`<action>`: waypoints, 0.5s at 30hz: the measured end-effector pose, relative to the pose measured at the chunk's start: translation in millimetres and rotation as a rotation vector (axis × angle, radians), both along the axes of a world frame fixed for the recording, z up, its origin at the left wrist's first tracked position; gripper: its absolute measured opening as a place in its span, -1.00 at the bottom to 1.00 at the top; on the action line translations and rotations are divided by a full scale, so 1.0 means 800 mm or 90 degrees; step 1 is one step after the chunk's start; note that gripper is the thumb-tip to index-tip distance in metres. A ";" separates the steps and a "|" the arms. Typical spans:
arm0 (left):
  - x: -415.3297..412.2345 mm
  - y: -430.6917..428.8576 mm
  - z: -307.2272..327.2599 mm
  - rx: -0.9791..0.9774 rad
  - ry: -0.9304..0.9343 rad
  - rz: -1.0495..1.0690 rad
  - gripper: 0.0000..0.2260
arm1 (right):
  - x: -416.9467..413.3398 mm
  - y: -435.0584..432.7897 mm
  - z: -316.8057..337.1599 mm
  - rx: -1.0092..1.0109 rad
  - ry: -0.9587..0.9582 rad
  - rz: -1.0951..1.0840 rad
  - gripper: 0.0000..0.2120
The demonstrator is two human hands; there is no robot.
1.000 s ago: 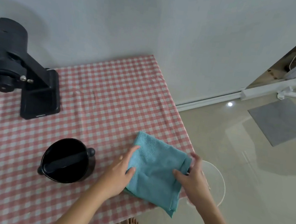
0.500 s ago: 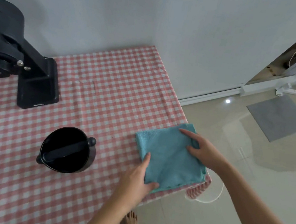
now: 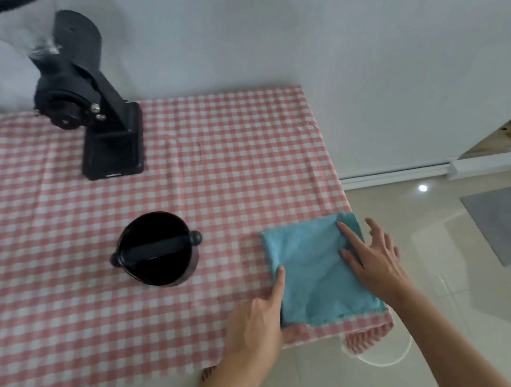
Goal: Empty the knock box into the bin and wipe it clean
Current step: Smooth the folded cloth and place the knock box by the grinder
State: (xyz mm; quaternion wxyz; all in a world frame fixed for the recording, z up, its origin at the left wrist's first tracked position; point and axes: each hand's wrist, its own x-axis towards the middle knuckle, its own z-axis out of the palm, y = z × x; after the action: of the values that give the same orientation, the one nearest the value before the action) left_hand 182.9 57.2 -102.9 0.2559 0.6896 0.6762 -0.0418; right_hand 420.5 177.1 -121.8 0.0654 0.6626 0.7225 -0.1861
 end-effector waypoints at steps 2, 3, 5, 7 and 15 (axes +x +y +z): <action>-0.027 -0.019 0.001 0.079 -0.057 0.019 -0.17 | -0.017 -0.007 0.006 0.085 0.022 -0.035 -0.33; -0.046 -0.035 0.002 0.135 -0.096 0.038 -0.25 | -0.033 -0.012 0.010 0.132 0.044 -0.026 -0.27; -0.092 -0.070 0.006 0.228 -0.144 0.094 -0.48 | -0.078 -0.030 0.017 0.191 0.119 0.054 -0.17; -0.145 -0.097 0.008 0.313 -0.158 0.170 -0.57 | -0.133 -0.055 0.021 0.161 0.213 0.163 -0.09; -0.271 -0.062 -0.001 0.387 -0.150 0.199 0.02 | -0.278 -0.076 -0.009 0.042 0.389 0.274 0.11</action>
State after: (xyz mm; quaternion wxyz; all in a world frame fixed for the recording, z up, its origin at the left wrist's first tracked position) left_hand -34.0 7.7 -103.7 0.1188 0.6228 0.7207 0.2804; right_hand 198.1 116.5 -129.0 -0.1367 0.4113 0.8371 -0.3339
